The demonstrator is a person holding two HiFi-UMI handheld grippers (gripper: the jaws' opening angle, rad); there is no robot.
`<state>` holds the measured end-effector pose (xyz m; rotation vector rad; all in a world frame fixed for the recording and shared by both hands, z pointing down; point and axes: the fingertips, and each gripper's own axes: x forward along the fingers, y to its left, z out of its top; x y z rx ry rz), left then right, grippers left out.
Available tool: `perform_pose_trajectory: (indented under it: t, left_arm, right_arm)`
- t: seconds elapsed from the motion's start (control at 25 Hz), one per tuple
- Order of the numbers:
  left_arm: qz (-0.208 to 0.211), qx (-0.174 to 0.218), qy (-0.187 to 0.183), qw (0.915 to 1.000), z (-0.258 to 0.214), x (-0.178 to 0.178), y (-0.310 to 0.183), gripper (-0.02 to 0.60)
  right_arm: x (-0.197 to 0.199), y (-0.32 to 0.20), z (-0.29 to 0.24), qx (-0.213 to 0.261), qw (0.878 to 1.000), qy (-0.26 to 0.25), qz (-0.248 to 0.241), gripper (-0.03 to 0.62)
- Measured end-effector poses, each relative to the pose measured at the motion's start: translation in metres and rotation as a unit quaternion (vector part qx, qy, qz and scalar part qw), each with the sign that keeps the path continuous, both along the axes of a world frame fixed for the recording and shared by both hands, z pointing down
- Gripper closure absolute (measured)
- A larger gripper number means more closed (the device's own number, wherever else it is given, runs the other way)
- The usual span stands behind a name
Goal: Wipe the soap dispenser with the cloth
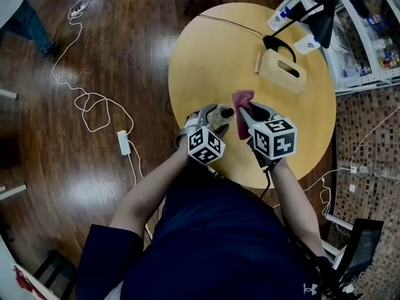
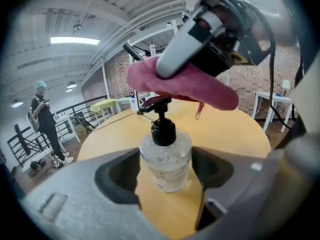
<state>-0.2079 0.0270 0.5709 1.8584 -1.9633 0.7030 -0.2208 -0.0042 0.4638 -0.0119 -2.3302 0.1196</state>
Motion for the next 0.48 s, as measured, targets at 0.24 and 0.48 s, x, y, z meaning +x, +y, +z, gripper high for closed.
perform_pose_trajectory:
  t: [0.24,0.48]
  left_arm:
    - [0.009,-0.005,-0.003,0.9999,0.0,0.001,0.001,0.259]
    - [0.018,-0.015,-0.002,0.9997,0.001,0.0,0.005,0.261]
  right_arm:
    - [-0.015,0.041,0.007,0.02,0.997,0.004,-0.071,0.507]
    - [0.012,-0.024,0.022,0.024,0.999,0.026,0.021,0.507]
